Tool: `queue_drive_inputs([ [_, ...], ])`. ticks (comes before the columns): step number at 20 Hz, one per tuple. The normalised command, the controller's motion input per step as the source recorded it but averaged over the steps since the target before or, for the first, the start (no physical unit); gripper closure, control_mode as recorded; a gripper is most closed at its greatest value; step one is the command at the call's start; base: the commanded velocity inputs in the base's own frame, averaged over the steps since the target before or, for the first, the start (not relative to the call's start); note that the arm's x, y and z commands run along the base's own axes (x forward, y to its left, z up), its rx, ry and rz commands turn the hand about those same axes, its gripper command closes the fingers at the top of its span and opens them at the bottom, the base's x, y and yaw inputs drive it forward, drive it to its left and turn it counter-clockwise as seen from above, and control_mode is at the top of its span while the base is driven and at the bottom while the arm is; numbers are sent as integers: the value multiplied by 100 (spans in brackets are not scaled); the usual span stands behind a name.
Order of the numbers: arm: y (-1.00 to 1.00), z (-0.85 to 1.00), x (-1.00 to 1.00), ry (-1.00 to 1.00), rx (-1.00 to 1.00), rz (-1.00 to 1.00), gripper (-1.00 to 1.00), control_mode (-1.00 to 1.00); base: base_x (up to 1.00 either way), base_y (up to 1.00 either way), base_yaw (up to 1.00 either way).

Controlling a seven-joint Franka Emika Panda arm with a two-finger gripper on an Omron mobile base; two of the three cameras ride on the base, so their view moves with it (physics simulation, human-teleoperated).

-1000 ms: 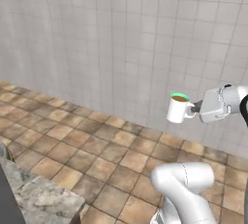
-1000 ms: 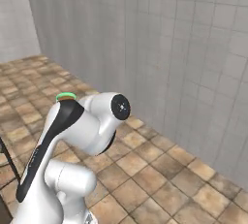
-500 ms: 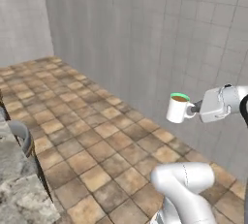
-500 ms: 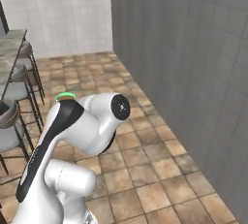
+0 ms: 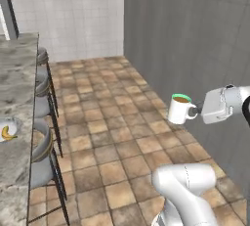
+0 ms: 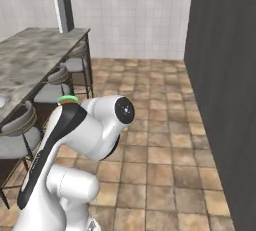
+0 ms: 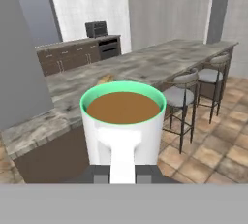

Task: Pick up the brewed coffee from the coffee machine and place it next to the breakfast plate on the dining counter.

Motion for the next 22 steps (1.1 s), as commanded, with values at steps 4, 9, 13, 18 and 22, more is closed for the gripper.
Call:
queue_drive_inputs([
  [4, 0, 0, 0, 0, 0, 0, 100, 100, 100, -24, 64],
  [9, 0, 0, 0, 0, 0, 0, 100, 100, 96, -12, 68],
  [13, 0, 0, 0, 0, 0, 0, 100, 100, 91, -9, 68],
  [18, 0, 0, 0, 0, 0, 0, 100, 100, 87, -7, 69],
  [22, 0, 0, 0, 0, 0, 0, 100, 100, 84, -2, 69],
])
